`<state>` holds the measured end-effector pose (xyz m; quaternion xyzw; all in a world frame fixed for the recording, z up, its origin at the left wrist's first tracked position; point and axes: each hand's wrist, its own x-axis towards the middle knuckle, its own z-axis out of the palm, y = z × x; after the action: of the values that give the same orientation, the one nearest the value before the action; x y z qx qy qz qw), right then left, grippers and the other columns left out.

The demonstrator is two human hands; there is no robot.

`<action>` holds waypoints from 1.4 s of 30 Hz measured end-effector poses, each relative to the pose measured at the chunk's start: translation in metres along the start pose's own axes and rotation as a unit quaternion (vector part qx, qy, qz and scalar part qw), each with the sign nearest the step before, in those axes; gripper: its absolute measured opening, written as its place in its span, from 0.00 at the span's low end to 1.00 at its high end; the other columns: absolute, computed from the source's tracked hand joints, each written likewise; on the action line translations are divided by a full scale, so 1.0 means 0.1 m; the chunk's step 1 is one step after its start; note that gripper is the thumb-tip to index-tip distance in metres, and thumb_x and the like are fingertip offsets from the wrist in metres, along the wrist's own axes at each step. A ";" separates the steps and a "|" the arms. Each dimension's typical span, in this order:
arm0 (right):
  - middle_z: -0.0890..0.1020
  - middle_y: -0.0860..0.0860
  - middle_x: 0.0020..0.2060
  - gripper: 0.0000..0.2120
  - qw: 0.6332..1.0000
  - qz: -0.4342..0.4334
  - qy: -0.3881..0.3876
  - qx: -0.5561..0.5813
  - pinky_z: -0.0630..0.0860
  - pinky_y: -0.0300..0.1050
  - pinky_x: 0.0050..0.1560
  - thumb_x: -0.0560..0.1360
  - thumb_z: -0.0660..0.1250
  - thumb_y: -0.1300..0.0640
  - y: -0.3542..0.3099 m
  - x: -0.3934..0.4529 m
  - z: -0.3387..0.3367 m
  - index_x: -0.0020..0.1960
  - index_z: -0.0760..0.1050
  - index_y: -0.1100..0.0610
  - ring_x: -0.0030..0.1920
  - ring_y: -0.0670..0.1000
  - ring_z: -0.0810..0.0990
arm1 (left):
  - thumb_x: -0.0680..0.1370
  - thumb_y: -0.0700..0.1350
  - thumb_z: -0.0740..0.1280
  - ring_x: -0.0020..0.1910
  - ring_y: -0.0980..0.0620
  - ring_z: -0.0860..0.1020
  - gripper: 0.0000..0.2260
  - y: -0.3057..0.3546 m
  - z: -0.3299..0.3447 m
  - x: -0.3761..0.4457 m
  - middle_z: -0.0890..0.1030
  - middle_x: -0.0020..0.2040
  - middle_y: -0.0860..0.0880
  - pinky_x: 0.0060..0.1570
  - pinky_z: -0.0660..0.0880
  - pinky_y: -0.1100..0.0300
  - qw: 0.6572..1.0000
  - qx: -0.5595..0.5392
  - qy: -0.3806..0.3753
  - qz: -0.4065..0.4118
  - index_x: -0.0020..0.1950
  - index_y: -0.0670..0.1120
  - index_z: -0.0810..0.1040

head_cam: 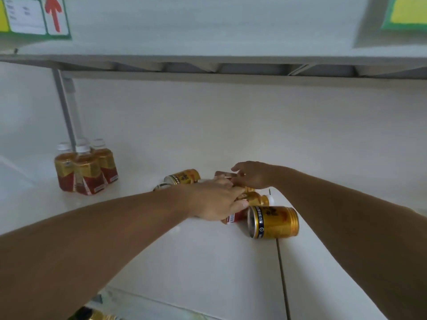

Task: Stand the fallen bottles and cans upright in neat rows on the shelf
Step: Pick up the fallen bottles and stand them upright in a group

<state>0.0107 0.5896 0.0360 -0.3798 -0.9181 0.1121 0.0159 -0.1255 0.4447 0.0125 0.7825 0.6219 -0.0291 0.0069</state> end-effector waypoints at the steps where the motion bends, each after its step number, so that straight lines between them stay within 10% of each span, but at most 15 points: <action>1: 0.76 0.54 0.74 0.29 1.000 -0.008 -0.016 -0.009 0.73 0.50 0.67 0.83 0.65 0.41 0.00 0.06 0.01 0.80 0.67 0.51 0.68 0.55 0.76 | 0.87 0.64 0.48 0.79 0.45 0.62 0.25 0.00 0.01 0.00 0.75 0.72 0.44 0.76 0.65 0.41 1.000 -0.002 0.001 0.001 0.72 0.51 0.71; 10: 0.80 0.52 0.64 0.23 1.000 0.001 -0.004 -0.014 0.78 0.50 0.59 0.81 0.69 0.46 0.21 0.08 0.02 0.73 0.72 0.52 0.59 0.54 0.79 | 0.77 0.68 0.63 0.69 0.43 0.72 0.31 0.01 -0.06 0.01 0.69 0.61 0.49 0.64 0.76 0.43 0.999 0.004 -0.039 -0.006 0.73 0.53 0.66; 21: 0.85 0.52 0.49 0.29 0.961 0.109 0.205 0.148 0.79 0.43 0.34 0.73 0.78 0.43 0.60 -0.49 -0.31 0.68 0.72 0.51 0.43 0.51 0.85 | 0.80 0.63 0.67 0.69 0.50 0.66 0.25 0.00 -0.17 -0.06 0.72 0.60 0.50 0.61 0.72 0.52 0.987 -0.094 0.127 0.009 0.74 0.54 0.69; 27: 0.86 0.50 0.46 0.25 0.916 0.128 0.304 0.231 0.85 0.47 0.40 0.62 0.80 0.39 0.47 -0.79 -0.47 0.54 0.81 0.50 0.43 0.51 0.86 | 0.81 0.58 0.69 0.61 0.44 0.71 0.18 -0.13 -0.43 -0.35 0.75 0.50 0.54 0.59 0.74 0.44 0.957 -0.153 0.239 -0.061 0.65 0.49 0.74; 36: 0.84 0.47 0.50 0.31 0.897 0.008 0.265 0.354 0.82 0.43 0.39 0.57 0.86 0.40 -0.54 -0.87 -0.33 0.55 0.80 0.48 0.45 0.49 0.86 | 0.81 0.60 0.69 0.64 0.41 0.76 0.26 -0.69 -0.32 -1.40 0.80 0.62 0.44 0.63 0.76 0.45 0.879 -0.223 0.299 -0.296 0.76 0.50 0.70; 42: 0.85 0.46 0.51 0.38 0.874 -0.040 0.271 0.402 0.84 0.51 0.54 0.53 0.85 0.32 -1.48 -0.84 -0.08 0.56 0.80 0.50 0.52 0.50 0.85 | 0.83 0.54 0.69 0.51 0.44 0.85 0.15 -1.17 -0.27 -2.24 0.86 0.54 0.44 0.53 0.82 0.51 0.834 -0.306 0.334 -0.314 0.65 0.48 0.77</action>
<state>-0.0314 0.4305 0.0805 -0.3187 -0.7683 0.3635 0.4196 -0.2887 0.2543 0.0547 0.4654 0.7755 0.4257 0.0283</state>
